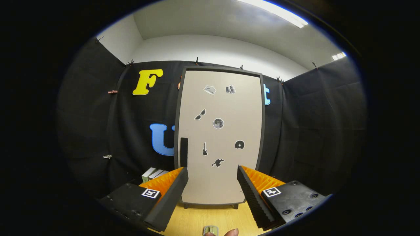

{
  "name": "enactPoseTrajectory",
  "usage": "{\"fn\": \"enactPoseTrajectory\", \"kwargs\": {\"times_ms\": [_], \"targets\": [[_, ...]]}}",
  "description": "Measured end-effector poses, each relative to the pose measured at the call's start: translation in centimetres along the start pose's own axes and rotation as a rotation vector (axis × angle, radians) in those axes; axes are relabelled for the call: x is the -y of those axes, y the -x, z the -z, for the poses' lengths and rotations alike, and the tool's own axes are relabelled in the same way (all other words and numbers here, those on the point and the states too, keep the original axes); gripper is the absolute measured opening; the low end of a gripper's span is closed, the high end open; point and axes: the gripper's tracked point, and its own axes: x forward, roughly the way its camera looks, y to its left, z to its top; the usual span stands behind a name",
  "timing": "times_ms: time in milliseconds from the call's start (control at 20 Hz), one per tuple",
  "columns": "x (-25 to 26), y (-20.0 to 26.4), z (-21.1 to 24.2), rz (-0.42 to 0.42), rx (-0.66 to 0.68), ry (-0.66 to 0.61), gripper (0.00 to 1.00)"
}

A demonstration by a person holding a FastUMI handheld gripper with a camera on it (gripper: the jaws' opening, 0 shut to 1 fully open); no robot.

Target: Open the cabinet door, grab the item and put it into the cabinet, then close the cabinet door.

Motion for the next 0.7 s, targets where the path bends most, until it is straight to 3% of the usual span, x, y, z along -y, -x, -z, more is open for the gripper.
{"fn": "enactPoseTrajectory", "kwargs": {"times_ms": [500, 700], "targets": [[-0.1, 0.1, 0.0, 0.010, -0.005, 0.002, 0.98], [-1.9, -0.9, 0.3, -0.033, -0.013, -0.017, 0.97]]}}
